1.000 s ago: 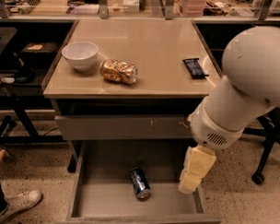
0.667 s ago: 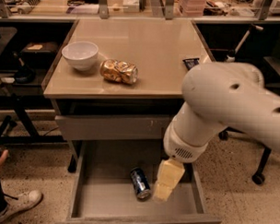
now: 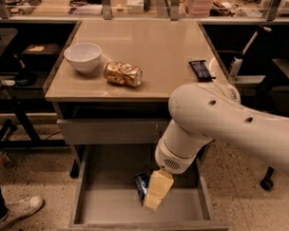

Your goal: Pick pepsi can from middle drawer and place on counter

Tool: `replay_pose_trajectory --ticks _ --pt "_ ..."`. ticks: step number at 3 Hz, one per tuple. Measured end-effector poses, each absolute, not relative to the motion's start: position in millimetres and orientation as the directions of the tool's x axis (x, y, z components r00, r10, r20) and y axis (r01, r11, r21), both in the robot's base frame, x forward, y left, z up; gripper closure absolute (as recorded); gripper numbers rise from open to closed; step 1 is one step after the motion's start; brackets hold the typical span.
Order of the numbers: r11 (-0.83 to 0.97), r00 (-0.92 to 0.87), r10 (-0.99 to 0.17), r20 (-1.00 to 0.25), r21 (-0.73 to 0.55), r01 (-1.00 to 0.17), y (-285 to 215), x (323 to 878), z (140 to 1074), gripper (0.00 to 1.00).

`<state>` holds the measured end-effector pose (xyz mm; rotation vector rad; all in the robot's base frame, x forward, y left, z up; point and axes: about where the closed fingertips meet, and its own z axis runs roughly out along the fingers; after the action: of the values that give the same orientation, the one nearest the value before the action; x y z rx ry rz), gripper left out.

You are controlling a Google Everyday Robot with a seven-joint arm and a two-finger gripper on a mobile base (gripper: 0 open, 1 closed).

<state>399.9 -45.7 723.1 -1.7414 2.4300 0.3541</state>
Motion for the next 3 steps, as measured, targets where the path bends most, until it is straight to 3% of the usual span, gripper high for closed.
replay_pose_trajectory --ticks 3 --pt "0.499 -0.548 -0.793 -0.265 0.232 -0.835 0 447 609 0.00"
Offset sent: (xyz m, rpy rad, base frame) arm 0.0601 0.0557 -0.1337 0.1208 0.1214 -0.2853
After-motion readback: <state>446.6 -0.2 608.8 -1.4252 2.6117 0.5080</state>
